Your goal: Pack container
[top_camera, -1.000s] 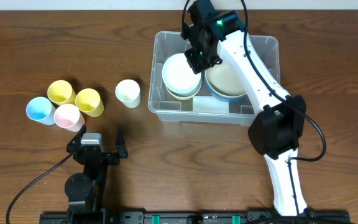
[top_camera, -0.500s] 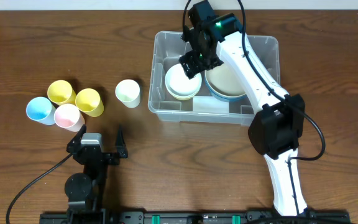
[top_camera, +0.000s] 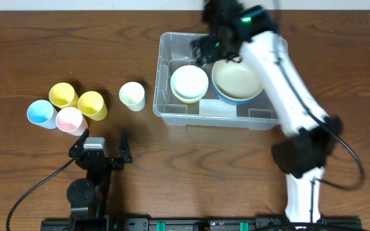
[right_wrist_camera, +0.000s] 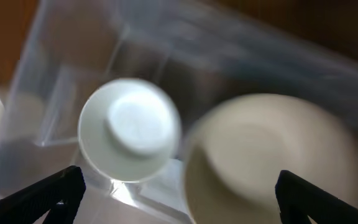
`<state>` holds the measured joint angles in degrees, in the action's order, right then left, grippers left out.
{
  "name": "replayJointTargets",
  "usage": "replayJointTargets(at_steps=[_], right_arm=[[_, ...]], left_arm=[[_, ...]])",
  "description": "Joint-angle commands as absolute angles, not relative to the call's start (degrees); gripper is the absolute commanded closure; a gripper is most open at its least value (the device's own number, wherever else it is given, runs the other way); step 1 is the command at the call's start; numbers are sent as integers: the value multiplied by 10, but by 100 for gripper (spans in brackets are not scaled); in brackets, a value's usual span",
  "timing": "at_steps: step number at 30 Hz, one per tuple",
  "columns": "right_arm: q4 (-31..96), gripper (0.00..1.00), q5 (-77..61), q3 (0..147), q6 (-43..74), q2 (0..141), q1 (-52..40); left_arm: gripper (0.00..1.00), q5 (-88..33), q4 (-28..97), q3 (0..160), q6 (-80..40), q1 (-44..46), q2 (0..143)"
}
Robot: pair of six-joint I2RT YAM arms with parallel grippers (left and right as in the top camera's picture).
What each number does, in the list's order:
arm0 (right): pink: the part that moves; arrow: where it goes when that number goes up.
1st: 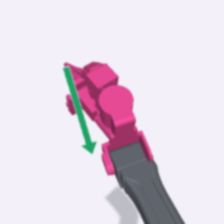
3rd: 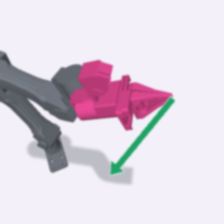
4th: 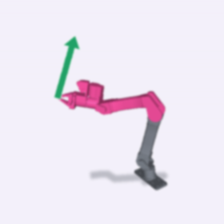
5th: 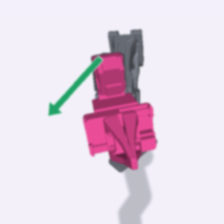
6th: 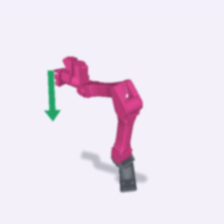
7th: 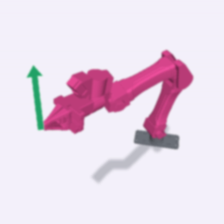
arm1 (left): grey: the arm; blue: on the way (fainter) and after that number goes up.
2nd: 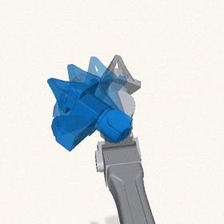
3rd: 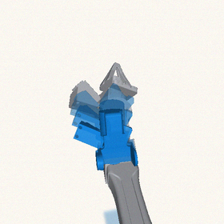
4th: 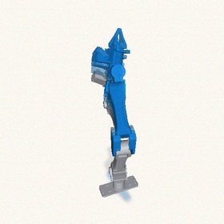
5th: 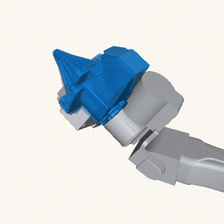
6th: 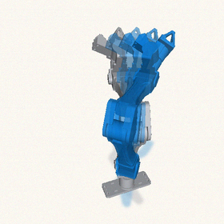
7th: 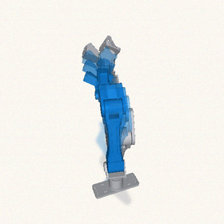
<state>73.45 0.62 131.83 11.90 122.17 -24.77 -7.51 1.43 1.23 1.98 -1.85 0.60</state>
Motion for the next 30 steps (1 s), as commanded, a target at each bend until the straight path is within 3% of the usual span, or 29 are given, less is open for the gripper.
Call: replayJointTargets(at_steps=[1, 8, 15, 30], right_arm=[[756, 1, 153, 1327, 253, 1157, -199], [869, 1, 201, 1312, 377, 1160, -81], [867, 1, 132, 1226, 388, 1176, 13], [801, 1, 133, 1090, 394, 1176, 41]], left_arm=[[2, -84, 34, 2, 28, -22, 3], [2, -84, 34, 2, 28, -22, 3], [2, -84, 34, 2, 28, -22, 3], [2, -84, 34, 2, 28, -22, 3]])
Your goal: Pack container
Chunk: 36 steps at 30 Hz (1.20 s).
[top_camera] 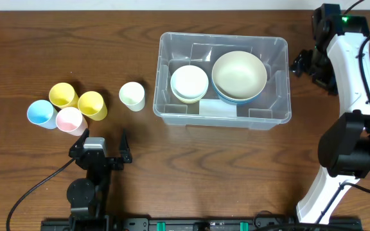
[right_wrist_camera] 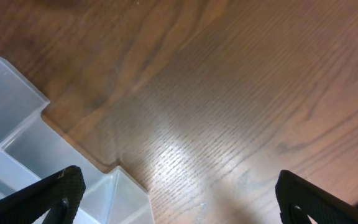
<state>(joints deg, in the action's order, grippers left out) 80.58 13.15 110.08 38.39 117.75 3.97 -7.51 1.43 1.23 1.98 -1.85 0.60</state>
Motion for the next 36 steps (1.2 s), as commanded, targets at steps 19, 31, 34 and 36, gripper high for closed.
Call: replayJointTargets(at_steps=[19, 31, 34, 36], right_arm=[[781, 1, 116, 1085, 394, 1176, 41], [781, 1, 116, 1085, 394, 1176, 40], [781, 1, 116, 1085, 394, 1176, 40], [781, 1, 116, 1085, 394, 1176, 40]], left_arm=[[2, -126, 29, 58, -4, -21, 19], [2, -63, 411, 495, 15, -22, 456], [2, -123, 477, 578, 15, -22, 549], [2, -174, 498, 611, 15, -22, 602]])
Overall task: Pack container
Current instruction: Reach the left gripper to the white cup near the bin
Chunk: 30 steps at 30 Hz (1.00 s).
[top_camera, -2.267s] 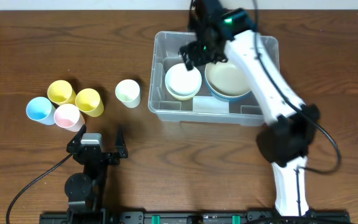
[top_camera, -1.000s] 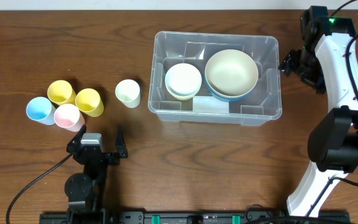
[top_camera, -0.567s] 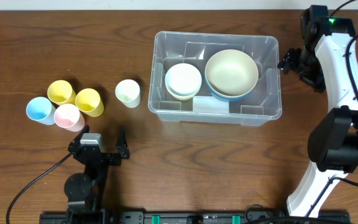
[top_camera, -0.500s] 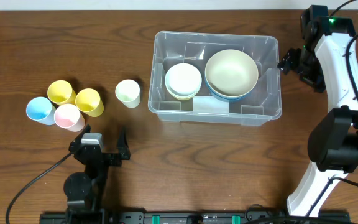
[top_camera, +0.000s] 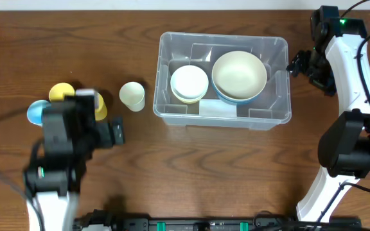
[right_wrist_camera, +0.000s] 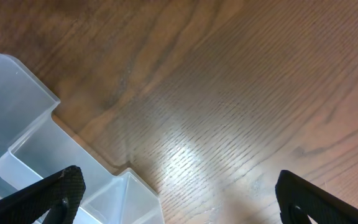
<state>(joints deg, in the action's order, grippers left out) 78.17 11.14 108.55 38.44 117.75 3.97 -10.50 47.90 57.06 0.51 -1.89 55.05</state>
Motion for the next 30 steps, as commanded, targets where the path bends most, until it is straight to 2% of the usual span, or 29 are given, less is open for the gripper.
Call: replayJointTargets(at_steps=[1, 6, 9, 14, 24, 30], right_arm=[[781, 1, 116, 1085, 394, 1176, 40], [781, 1, 116, 1085, 394, 1176, 40], [782, 1, 116, 1085, 394, 1176, 40], [781, 1, 116, 1085, 394, 1176, 40], [782, 1, 116, 1085, 394, 1176, 41], [781, 1, 116, 1085, 394, 1176, 41]], left_arm=[[2, -170, 491, 617, 14, -22, 619], [2, -96, 480, 634, -156, -36, 686], [2, -114, 494, 636, -146, -43, 721], [2, -124, 498, 636, -35, -41, 770], [2, -130, 425, 645, -29, -41, 818], [2, -105, 546, 766, -25, -38, 860]])
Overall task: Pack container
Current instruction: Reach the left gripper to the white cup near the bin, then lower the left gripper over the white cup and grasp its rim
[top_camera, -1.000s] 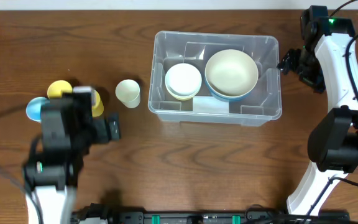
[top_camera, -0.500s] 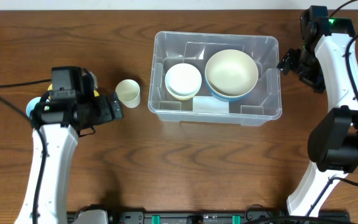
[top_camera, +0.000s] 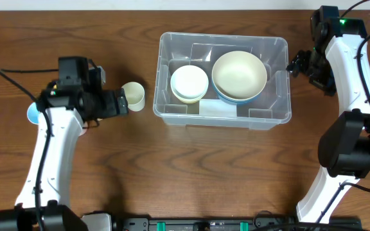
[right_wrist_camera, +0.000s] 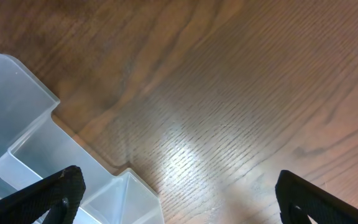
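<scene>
A clear plastic bin stands mid-table, its corner also in the right wrist view. It holds a stack of small white bowls and a large cream bowl nested on a blue one. A pale cup stands left of the bin. My left gripper sits right beside that cup on its left side; its jaws are not clear from above. My right gripper hangs open and empty over bare wood just right of the bin.
A sliver of a blue cup shows under my left arm; the other coloured cups there are hidden by the arm. The right arm's base stands at the right edge. Bare wood lies in front of the bin.
My left arm has moved from above the group of coloured cups to a lower reach, its gripper now beside the pale cup. The right gripper and the bin have not moved.
My right gripper was open over the bowls inside the bin while the left arm was parked at the table's front. Then the right gripper stood outside the bin's right side. After that the left arm was up over the cups, and now reaches the pale cup.
</scene>
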`<state>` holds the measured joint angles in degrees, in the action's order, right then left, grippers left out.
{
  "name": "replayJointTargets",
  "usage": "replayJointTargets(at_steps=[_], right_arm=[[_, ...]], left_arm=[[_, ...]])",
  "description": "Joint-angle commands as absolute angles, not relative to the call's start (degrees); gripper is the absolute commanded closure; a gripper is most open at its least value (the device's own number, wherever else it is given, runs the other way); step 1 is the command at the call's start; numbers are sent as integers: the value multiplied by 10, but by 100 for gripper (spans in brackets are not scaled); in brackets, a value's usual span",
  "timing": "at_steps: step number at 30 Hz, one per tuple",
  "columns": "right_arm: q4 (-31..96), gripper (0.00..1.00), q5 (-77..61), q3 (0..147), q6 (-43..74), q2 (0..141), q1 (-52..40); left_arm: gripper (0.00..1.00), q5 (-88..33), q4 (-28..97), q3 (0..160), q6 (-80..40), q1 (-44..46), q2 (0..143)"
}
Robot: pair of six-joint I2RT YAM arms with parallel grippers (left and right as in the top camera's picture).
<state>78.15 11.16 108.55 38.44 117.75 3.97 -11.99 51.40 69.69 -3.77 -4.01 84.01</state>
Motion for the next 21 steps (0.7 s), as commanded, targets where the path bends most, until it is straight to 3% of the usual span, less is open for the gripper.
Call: replayJointTargets(at_steps=[1, 7, 21], right_arm=[[781, 1, 116, 1085, 394, 1176, 41], [781, 1, 116, 1085, 394, 1176, 41], [781, 1, 116, 1085, 394, 1176, 41]], left_arm=[[2, -93, 568, 789, -26, -38, 870], [2, -83, 630, 863, -28, -36, 928], [2, -63, 564, 866, 17, 58, 1013]])
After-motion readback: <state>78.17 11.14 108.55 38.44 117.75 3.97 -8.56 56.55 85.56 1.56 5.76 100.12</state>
